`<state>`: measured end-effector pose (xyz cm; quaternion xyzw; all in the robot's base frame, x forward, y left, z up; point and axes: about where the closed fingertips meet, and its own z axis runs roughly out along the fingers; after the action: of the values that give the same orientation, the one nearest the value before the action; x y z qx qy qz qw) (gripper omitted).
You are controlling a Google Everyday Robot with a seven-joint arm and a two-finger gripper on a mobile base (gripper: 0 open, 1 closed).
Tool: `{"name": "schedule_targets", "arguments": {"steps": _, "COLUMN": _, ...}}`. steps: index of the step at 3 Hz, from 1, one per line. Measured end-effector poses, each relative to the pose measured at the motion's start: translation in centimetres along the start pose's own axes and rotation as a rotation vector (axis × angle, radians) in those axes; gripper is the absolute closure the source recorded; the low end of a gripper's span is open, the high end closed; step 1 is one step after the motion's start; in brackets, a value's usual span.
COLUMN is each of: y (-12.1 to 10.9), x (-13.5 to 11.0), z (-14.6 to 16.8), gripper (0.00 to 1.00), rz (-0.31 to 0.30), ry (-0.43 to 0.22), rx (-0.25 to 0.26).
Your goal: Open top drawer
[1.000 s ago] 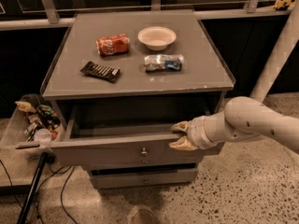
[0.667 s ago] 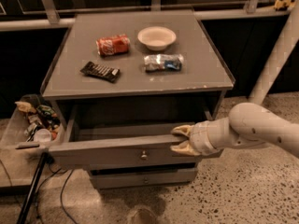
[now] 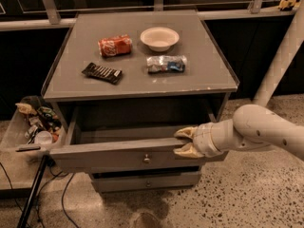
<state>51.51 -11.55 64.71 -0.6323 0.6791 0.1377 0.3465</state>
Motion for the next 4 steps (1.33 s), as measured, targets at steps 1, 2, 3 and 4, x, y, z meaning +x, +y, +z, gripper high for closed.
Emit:
{"name": "schedule_targets", "arguments": {"steps": 1, "y": 0.00, "x": 0.00, "z": 0.00, "gripper": 0.35, "rz": 0.000, "ry": 0.000, "rx": 0.000}}
{"name": "schedule_targets", "arguments": {"steps": 2, "y": 0.00, "x": 0.00, "z": 0.00, "gripper": 0.11, "rz": 0.000, "ry": 0.000, "rx": 0.000}}
{"name": "schedule_targets", "arguments": {"steps": 3, "y": 0.01, "x": 0.00, "z": 0.00, "gripper": 0.15, "rz": 0.000, "ry": 0.000, "rx": 0.000}}
{"name": "schedule_targets", "arguments": {"steps": 4, "y": 0.39, "x": 0.30, "z": -0.27, "gripper": 0.38, "rz": 0.004, "ry": 0.000, "rx": -0.001}}
